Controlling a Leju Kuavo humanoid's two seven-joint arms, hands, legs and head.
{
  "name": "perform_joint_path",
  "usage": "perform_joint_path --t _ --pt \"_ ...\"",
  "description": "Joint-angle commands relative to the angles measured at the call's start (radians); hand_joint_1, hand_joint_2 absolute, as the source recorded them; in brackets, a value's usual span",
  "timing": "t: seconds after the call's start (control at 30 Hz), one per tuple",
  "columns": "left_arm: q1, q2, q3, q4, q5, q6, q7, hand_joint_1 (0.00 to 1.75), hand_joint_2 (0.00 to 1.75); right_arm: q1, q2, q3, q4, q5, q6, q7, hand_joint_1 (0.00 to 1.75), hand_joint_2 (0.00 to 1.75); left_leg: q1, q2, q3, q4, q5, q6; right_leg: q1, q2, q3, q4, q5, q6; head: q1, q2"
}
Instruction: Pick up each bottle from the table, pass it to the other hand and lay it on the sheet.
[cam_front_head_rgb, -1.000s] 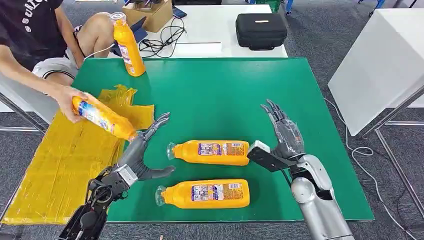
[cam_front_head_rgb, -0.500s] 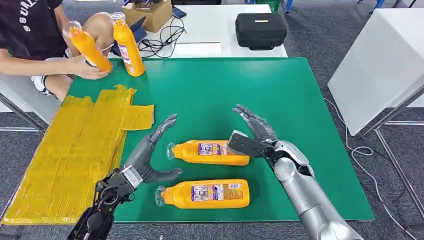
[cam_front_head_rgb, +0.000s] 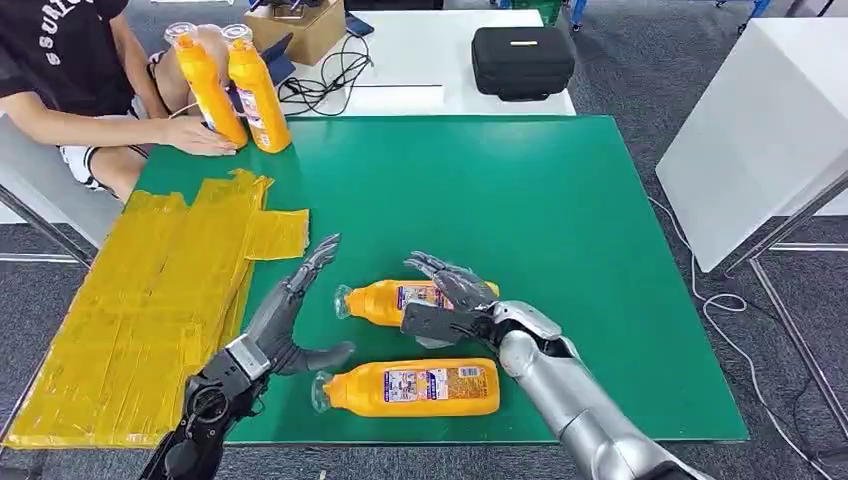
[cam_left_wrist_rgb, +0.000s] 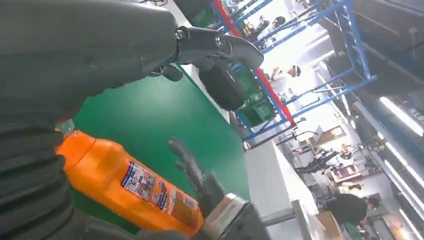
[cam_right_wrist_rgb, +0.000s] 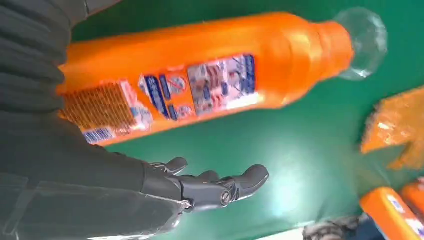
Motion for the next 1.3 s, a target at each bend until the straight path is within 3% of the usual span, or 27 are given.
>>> perform_joint_path --t 0.03,0.27,0.7,1.3 --pt "-0.022 -0.018 0.061 0.014 0.027 -0.017 0.011 0.00 1.75 -0.019 -0.009 0.075 0.104 0.050 -0.050 0.077 0.00 1.75 0.001 0.000 0.004 0.000 -0.002 -0.001 0.001 -0.002 0.005 -0.002 -0.001 0.001 0.000 0.000" --pt "-0.046 -0.013 0.038 0.058 0.036 -0.016 0.010 0.00 1.75 -0.019 -0.003 0.051 0.148 0.190 -0.160 0.233 0.00 1.75 0.001 -0.001 0.005 0.000 -0.002 -0.001 0.001 -0.003 0.006 -0.002 -0.002 0.001 0.000 0.000" --pt "-0.078 -0.028 -0.023 0.091 0.018 0.005 0.021 0.00 1.75 -0.052 0.046 -0.065 0.229 0.220 -0.232 0.258 0.00 1.75 0.000 -0.001 0.002 0.000 -0.001 0.000 0.000 -0.002 0.002 -0.001 -0.001 0.001 0.000 0.000" --pt "-0.069 -0.039 -0.042 0.050 -0.009 0.041 0.037 0.00 1.75 -0.076 0.069 -0.084 0.310 0.256 -0.212 0.289 0.00 1.75 0.000 0.000 0.003 0.000 -0.001 0.000 0.000 -0.002 0.003 -0.001 -0.001 0.001 0.000 0.000"
